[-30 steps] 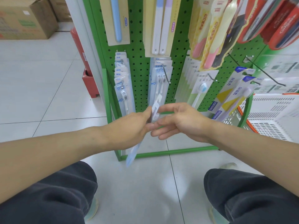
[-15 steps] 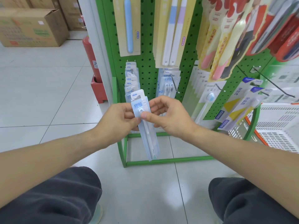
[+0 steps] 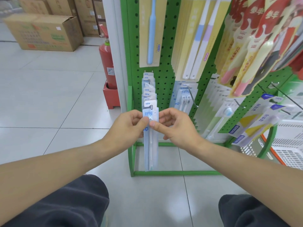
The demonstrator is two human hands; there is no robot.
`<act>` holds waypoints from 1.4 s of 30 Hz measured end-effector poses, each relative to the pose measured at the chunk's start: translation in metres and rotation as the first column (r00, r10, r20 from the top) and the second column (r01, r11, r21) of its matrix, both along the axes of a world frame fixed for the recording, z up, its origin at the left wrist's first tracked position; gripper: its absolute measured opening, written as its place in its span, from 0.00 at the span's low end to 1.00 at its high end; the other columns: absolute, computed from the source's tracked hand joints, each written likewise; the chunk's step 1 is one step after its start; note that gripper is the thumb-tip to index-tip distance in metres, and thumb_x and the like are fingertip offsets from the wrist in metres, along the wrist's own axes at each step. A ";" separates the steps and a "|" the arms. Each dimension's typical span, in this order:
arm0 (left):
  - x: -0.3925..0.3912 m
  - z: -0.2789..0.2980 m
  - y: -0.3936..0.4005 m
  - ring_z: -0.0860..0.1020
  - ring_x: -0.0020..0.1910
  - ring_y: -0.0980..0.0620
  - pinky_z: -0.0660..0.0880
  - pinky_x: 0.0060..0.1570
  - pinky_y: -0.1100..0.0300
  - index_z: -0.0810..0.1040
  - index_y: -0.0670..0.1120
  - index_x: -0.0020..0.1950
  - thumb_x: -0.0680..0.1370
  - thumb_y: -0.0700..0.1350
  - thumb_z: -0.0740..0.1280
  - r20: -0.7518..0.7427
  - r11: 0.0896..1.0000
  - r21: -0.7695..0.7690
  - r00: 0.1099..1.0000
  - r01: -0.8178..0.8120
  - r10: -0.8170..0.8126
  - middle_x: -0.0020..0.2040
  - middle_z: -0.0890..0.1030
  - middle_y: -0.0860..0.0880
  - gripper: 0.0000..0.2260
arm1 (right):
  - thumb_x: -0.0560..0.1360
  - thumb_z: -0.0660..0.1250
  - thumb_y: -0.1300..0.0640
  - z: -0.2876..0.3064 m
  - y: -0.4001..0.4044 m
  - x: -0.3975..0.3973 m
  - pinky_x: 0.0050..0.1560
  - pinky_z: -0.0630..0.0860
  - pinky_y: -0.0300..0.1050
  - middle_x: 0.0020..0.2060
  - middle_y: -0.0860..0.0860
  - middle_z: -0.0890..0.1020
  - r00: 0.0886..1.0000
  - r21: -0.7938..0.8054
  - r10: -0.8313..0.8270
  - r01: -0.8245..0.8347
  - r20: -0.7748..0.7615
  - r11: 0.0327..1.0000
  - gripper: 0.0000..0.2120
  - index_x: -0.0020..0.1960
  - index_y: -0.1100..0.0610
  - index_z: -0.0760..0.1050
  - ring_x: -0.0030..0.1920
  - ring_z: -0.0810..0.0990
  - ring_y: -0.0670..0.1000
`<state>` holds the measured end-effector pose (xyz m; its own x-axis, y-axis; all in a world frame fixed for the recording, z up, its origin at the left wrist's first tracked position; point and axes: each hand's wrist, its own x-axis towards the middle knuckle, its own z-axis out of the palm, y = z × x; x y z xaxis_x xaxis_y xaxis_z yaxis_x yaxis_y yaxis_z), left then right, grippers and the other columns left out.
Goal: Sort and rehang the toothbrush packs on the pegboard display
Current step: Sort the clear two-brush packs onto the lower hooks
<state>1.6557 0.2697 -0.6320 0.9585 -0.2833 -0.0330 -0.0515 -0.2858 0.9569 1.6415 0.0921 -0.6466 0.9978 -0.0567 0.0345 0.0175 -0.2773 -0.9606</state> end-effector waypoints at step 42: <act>0.023 -0.008 0.007 0.83 0.39 0.59 0.80 0.43 0.66 0.80 0.56 0.42 0.81 0.45 0.68 0.323 0.975 0.189 0.945 -0.120 0.053 0.40 0.85 0.58 0.09 | 0.80 0.66 0.63 -0.036 0.008 0.105 0.44 0.72 0.37 0.47 0.52 0.86 0.974 -0.279 -0.179 0.212 0.140 0.937 0.08 0.54 0.61 0.84 0.43 0.79 0.48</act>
